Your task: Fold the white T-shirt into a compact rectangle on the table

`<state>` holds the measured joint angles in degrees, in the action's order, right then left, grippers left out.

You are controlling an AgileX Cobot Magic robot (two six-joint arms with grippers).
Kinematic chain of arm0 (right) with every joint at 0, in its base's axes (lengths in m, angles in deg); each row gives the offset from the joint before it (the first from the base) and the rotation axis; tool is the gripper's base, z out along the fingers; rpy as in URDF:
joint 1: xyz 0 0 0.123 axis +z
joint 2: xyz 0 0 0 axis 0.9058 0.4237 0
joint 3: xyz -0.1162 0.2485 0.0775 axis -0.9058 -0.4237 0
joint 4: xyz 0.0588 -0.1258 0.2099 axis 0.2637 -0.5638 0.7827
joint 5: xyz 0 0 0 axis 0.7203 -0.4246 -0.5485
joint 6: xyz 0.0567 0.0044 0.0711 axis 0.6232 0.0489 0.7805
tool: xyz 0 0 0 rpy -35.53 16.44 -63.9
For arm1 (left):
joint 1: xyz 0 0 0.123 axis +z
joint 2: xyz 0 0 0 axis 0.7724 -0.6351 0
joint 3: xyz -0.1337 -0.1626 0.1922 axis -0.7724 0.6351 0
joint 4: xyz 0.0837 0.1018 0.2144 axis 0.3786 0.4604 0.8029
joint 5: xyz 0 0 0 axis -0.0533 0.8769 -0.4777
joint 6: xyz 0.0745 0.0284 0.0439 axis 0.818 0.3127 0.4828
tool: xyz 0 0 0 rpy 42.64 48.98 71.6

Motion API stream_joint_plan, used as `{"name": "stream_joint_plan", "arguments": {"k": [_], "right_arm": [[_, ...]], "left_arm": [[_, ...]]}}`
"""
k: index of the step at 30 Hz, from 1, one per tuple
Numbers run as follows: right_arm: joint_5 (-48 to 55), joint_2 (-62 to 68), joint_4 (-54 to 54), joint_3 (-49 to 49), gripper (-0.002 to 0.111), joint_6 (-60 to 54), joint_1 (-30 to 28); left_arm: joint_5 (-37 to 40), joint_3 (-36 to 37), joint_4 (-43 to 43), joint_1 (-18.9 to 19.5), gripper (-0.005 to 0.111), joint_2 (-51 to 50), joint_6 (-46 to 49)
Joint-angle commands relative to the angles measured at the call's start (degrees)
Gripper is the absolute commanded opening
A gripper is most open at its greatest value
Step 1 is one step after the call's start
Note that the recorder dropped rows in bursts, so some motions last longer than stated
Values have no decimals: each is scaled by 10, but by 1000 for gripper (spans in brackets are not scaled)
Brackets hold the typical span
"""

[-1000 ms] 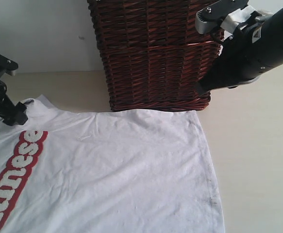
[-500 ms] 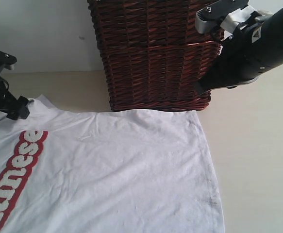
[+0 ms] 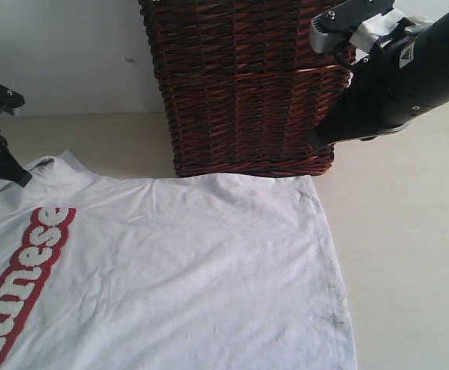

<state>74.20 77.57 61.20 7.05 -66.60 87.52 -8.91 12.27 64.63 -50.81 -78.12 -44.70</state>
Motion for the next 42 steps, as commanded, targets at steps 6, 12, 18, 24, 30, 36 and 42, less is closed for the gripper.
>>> {"name": "stream_joint_plan", "arguments": {"k": [6,12,18,24,30,36,42], "right_arm": [[-11,13,1,-1,5,-4,0],[-11,13,1,-1,5,-4,0],[-12,12,1,-1,5,-4,0],[-13,12,1,-1,5,-4,0],[-13,12,1,-1,5,-4,0],[-11,12,3,-1,5,-4,0],[-8,12,6,-1,5,-4,0]], "left_arm": [[23,-5,2,3,1,6,10],[30,-5,-71,3,0,6,118],[20,-5,-107,3,0,-8,167],[1,-5,-106,3,0,-9,161],[-39,-5,-106,8,21,-31,160],[-252,-5,-106,10,17,-68,140],[-413,-5,-109,10,19,-112,135]]}}
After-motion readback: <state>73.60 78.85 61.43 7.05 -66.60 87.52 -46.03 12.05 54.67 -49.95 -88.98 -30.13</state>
